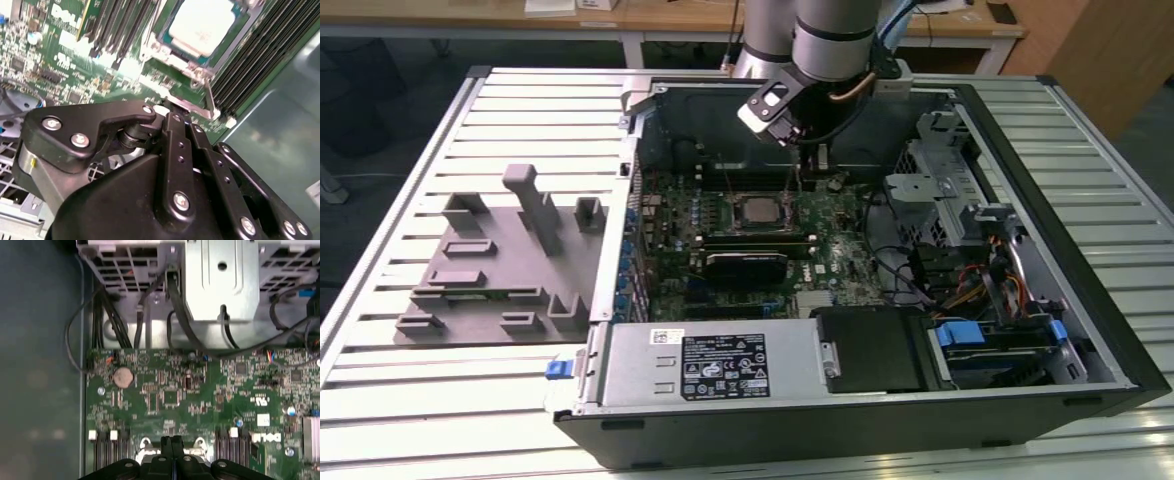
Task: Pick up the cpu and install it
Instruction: 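Close the cpu cover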
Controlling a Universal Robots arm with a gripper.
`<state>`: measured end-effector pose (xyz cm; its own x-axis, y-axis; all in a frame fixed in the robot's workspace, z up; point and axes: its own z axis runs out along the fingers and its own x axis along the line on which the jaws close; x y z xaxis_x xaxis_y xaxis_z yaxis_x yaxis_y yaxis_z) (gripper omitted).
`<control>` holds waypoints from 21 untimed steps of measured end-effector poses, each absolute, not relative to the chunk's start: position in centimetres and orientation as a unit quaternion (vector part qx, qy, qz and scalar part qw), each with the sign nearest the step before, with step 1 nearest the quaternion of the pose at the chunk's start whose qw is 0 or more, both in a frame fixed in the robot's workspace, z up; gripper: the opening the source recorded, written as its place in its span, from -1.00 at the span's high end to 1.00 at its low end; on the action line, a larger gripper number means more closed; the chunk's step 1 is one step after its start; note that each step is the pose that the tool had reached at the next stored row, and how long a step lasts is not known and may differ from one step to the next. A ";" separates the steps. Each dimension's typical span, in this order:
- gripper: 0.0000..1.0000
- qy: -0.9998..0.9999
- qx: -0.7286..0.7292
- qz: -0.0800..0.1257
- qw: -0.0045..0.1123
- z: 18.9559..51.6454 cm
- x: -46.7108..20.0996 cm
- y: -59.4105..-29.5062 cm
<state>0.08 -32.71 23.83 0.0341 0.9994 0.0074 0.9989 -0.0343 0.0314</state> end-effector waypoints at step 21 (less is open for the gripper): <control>0.79 0.695 0.719 0.005 -0.001 23.8 -1.4 -32.7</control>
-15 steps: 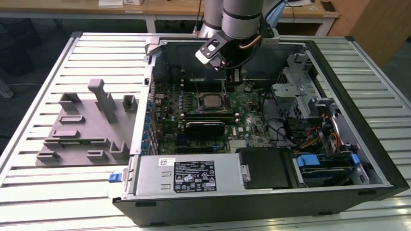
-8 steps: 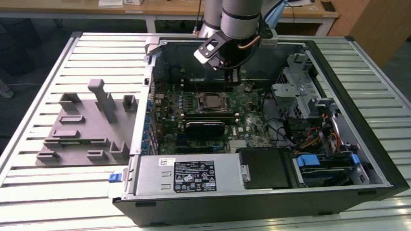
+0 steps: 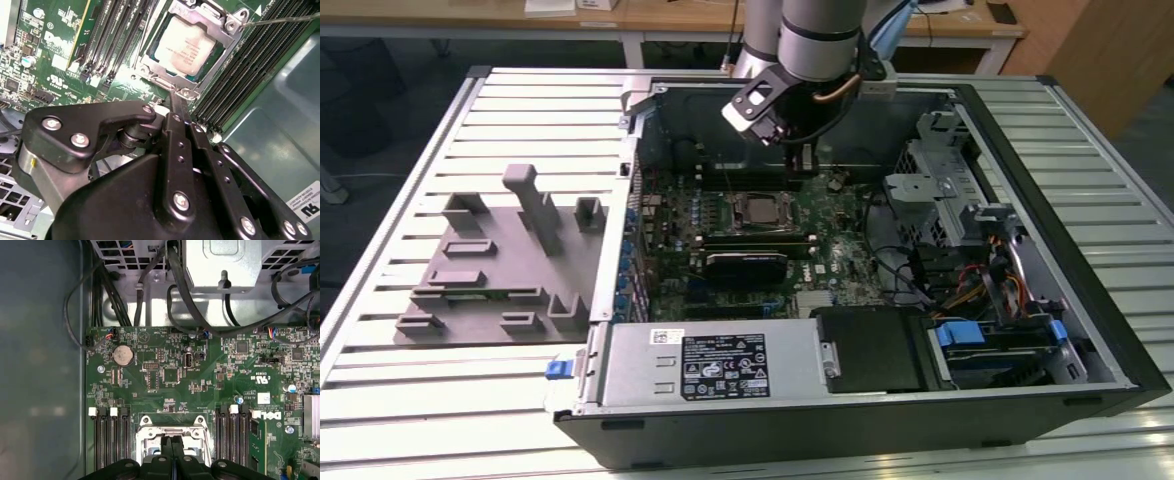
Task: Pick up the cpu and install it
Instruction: 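Close the cpu cover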
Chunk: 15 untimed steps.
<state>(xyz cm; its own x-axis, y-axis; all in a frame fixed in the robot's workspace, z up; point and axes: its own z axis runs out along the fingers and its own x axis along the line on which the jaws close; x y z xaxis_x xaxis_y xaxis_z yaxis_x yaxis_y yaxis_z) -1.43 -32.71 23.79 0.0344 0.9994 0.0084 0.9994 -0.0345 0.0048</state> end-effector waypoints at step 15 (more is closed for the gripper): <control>0.79 -0.695 -0.719 -0.006 0.002 23.2 -3.7 -33.4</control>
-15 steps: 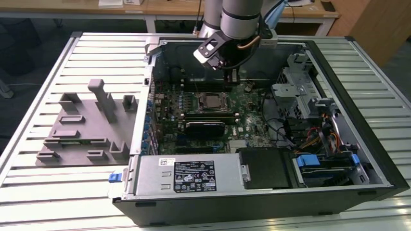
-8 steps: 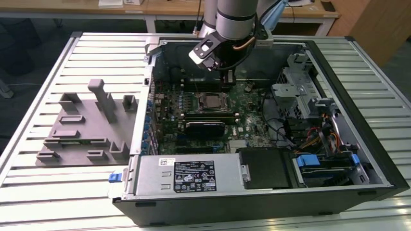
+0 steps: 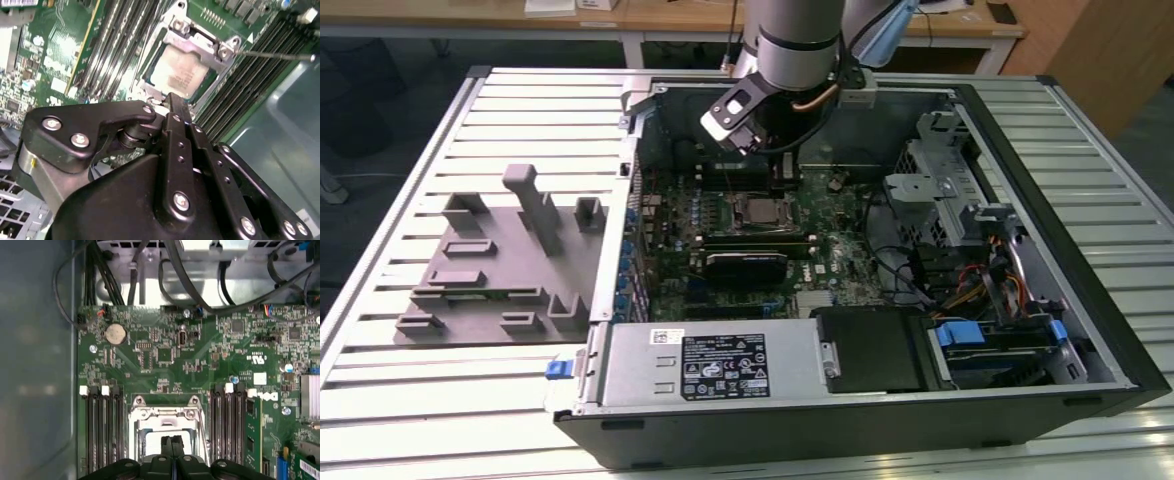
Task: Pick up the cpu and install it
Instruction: 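Close the cpu cover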
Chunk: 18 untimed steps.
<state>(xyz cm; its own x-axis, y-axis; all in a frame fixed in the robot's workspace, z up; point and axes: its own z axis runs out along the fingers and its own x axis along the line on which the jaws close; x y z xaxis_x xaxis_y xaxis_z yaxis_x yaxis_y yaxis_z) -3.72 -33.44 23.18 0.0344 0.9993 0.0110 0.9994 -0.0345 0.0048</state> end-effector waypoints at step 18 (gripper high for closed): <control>0.79 -0.716 -0.698 -0.005 0.002 22.4 -4.9 -33.6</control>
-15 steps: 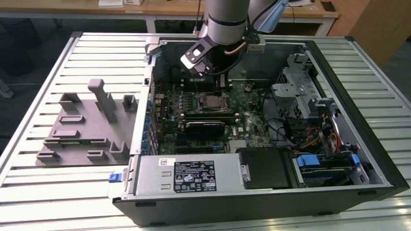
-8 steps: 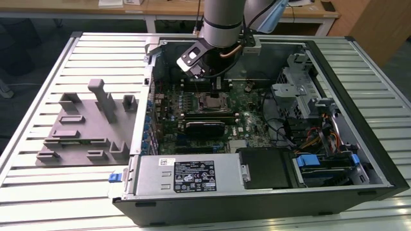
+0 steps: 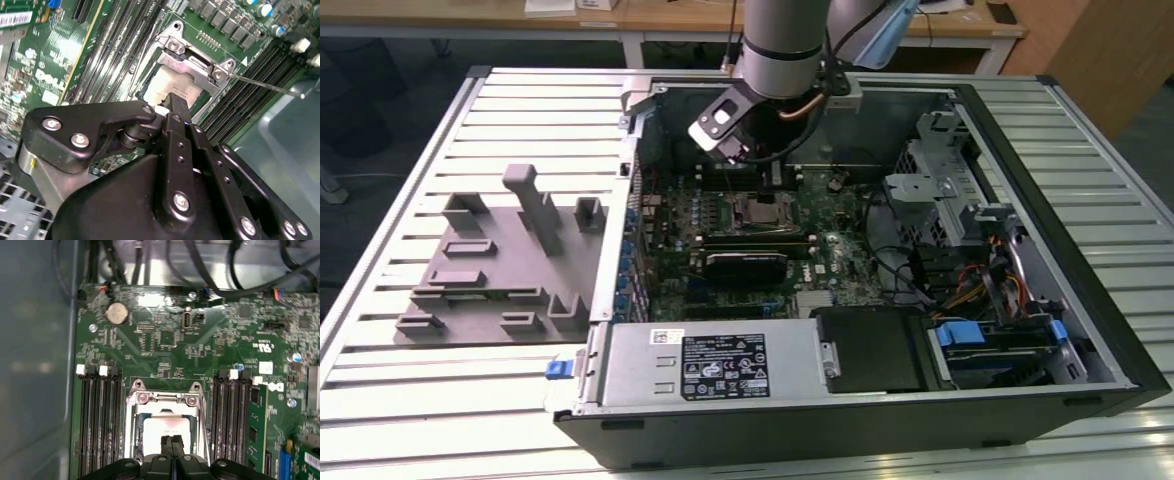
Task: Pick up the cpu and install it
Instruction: 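Close the cpu cover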
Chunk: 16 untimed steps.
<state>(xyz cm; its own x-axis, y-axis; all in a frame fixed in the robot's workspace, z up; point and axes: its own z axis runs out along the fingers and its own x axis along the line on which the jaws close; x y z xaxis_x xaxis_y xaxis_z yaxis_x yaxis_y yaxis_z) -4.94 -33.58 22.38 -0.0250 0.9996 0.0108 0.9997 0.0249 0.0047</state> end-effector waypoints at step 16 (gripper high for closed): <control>0.79 -0.810 -0.587 -0.005 0.003 22.4 -4.9 -33.6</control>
<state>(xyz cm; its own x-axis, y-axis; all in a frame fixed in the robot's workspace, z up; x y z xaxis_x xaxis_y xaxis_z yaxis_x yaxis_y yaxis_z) -4.93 -33.57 22.37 -0.3107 0.9504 0.0108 0.9505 0.3107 0.0047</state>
